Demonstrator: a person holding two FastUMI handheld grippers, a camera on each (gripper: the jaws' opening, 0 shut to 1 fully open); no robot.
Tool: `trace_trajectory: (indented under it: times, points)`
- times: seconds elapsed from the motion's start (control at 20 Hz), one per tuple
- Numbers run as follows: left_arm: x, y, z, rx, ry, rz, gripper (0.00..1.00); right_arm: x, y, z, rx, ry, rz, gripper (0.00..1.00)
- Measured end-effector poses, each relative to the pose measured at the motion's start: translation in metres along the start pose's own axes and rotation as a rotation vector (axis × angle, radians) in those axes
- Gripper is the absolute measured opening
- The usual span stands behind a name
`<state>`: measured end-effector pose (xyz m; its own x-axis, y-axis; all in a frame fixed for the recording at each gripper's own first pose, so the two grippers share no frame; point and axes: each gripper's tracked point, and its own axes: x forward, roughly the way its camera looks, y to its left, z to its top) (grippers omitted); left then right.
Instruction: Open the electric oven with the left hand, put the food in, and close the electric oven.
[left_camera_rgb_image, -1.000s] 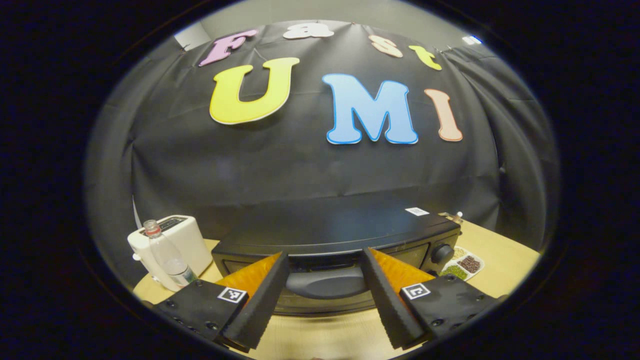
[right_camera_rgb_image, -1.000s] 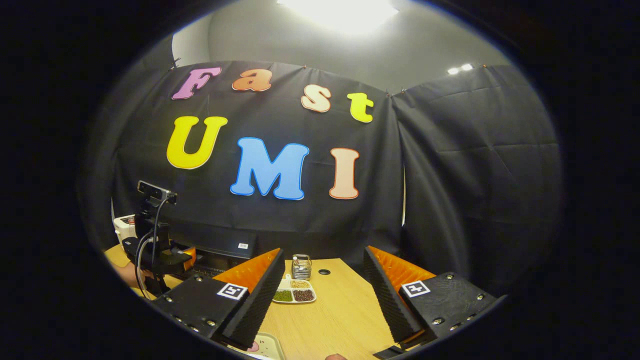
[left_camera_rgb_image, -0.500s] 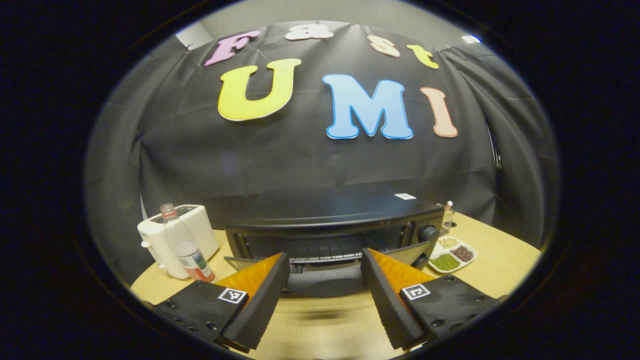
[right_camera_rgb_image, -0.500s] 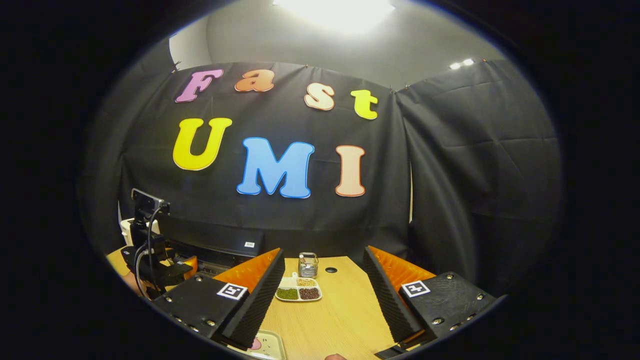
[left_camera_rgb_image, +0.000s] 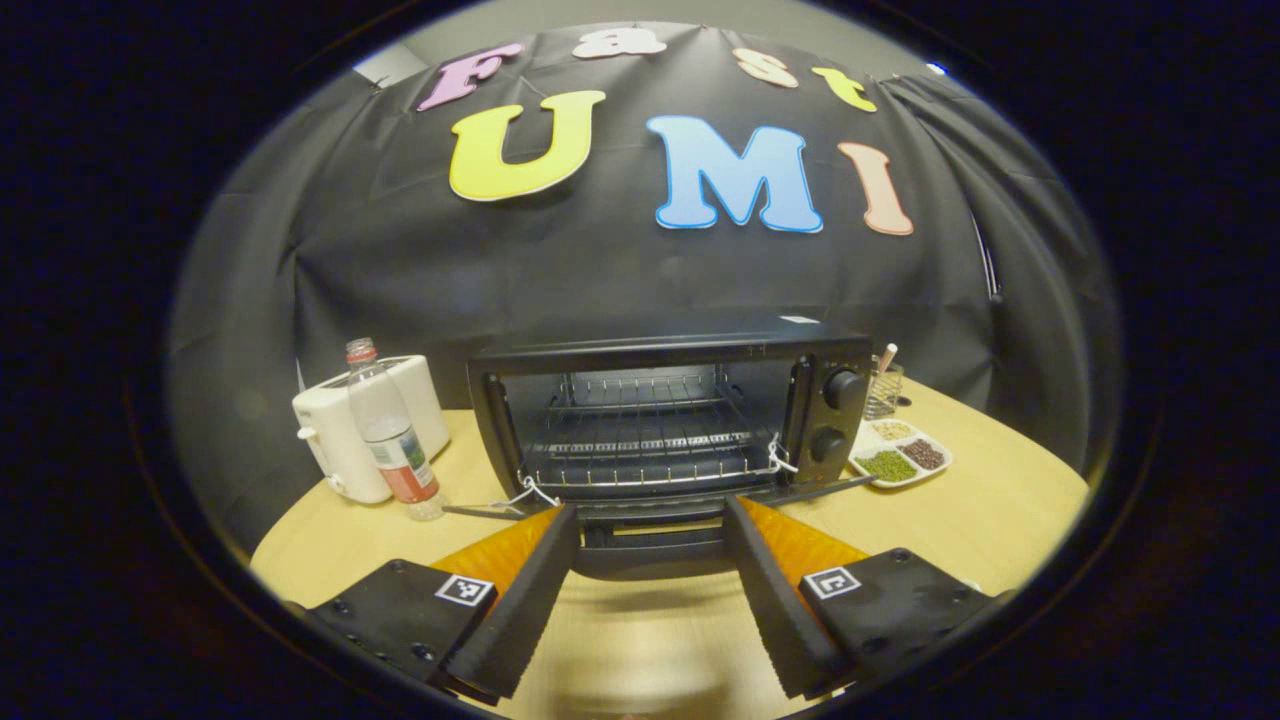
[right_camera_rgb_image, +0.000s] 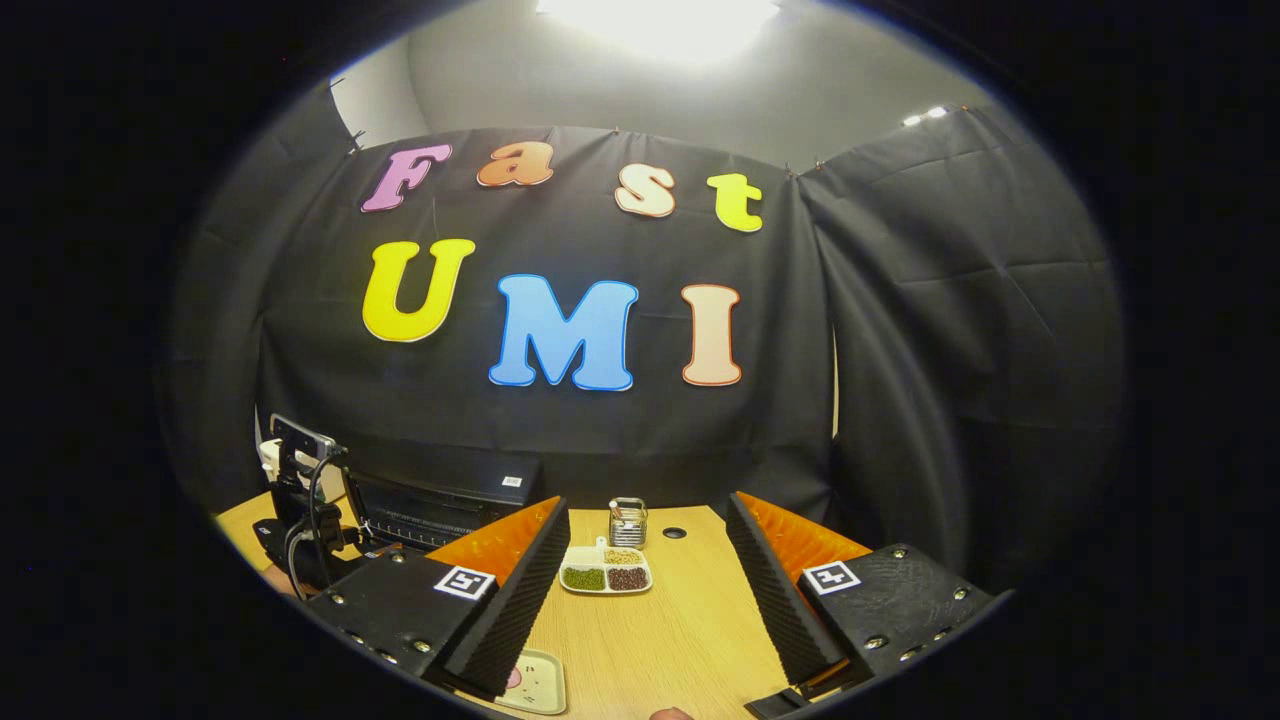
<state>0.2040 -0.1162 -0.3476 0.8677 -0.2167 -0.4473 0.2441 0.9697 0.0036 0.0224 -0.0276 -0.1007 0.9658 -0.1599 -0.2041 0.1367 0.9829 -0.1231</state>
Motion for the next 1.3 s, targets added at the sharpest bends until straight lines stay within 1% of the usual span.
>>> trace_trajectory:
  times: [0.15, 0.25, 0.4, 0.45, 0.5, 0.55, 0.6, 0.65, 0.7, 0.75, 0.8, 0.85, 0.95, 1.0, 1.05, 1.1, 1.2, 1.25, 1.3]
  points:
    - [-0.004, -0.003, -0.02, -0.009, 0.042, 0.014, 0.97, -0.005, -0.004, -0.004, 0.0, 0.013, 0.01, 0.96]
    - [-0.006, -0.005, -0.033, -0.009, 0.069, 0.021, 0.97, -0.009, -0.007, -0.007, -0.003, 0.024, 0.018, 0.96]
    - [-0.01, -0.005, -0.051, -0.019, 0.111, 0.033, 0.97, -0.011, -0.008, -0.017, -0.014, 0.076, 0.042, 0.96]
    - [-0.012, -0.005, -0.055, -0.024, 0.117, 0.035, 0.97, -0.011, -0.007, -0.019, -0.006, 0.087, 0.054, 0.96]
    - [-0.014, -0.005, -0.058, -0.025, 0.123, 0.038, 1.0, -0.012, -0.007, -0.021, 0.007, 0.095, 0.065, 0.96]
    - [-0.019, -0.005, -0.06, -0.025, 0.128, 0.041, 1.0, -0.011, -0.005, -0.023, 0.022, 0.105, 0.08, 0.96]
    - [-0.023, -0.005, -0.062, -0.023, 0.131, 0.045, 0.97, -0.01, -0.003, -0.026, 0.036, 0.117, 0.093, 0.96]
    - [-0.028, -0.005, -0.059, -0.021, 0.129, 0.049, 1.0, -0.008, -0.003, -0.029, 0.049, 0.133, 0.099, 0.96]
    - [-0.035, -0.003, -0.053, -0.022, 0.117, 0.051, 1.0, -0.007, 0.0, -0.034, 0.065, 0.155, 0.118, 0.96]
    - [-0.042, -0.001, -0.043, -0.02, 0.098, 0.054, 0.97, -0.003, 0.005, -0.04, 0.084, 0.183, 0.143, 0.97]
    - [-0.052, 0.0, -0.03, -0.018, 0.074, 0.055, 1.0, 0.0, 0.009, -0.048, 0.105, 0.215, 0.169, 0.96]
    - [-0.061, 0.002, -0.016, -0.017, 0.048, 0.054, 0.97, 0.003, 0.014, -0.057, 0.125, 0.253, 0.202, 0.96]
    - [-0.079, 0.008, 0.013, -0.01, -0.01, 0.063, 0.97, 0.006, 0.032, -0.077, 0.175, 0.348, 0.308, 0.97]
    - [-0.089, 0.012, 0.028, -0.008, -0.041, 0.067, 1.0, 0.006, 0.04, -0.089, 0.208, 0.414, 0.363, 0.97]
    - [-0.099, 0.015, 0.041, -0.007, -0.067, 0.073, 0.96, 0.006, 0.047, -0.102, 0.242, 0.478, 0.402, 0.97]
    - [-0.111, 0.018, 0.054, -0.009, -0.091, 0.079, 1.0, 0.005, 0.052, -0.116, 0.27, 0.546, 0.438, 0.97]
    - [-0.131, 0.024, 0.073, -0.018, -0.132, 0.091, 1.0, 0.004, 0.059, -0.139, 0.307, 0.647, 0.478, 0.98]
    - [-0.143, 0.028, 0.084, -0.021, -0.155, 0.097, 0.97, 0.002, 0.061, -0.147, 0.318, 0.689, 0.489, 0.99]
    - [-0.153, 0.031, 0.093, -0.021, -0.172, 0.103, 1.0, 0.0, 0.062, -0.156, 0.329, 0.728, 0.498, 0.98]
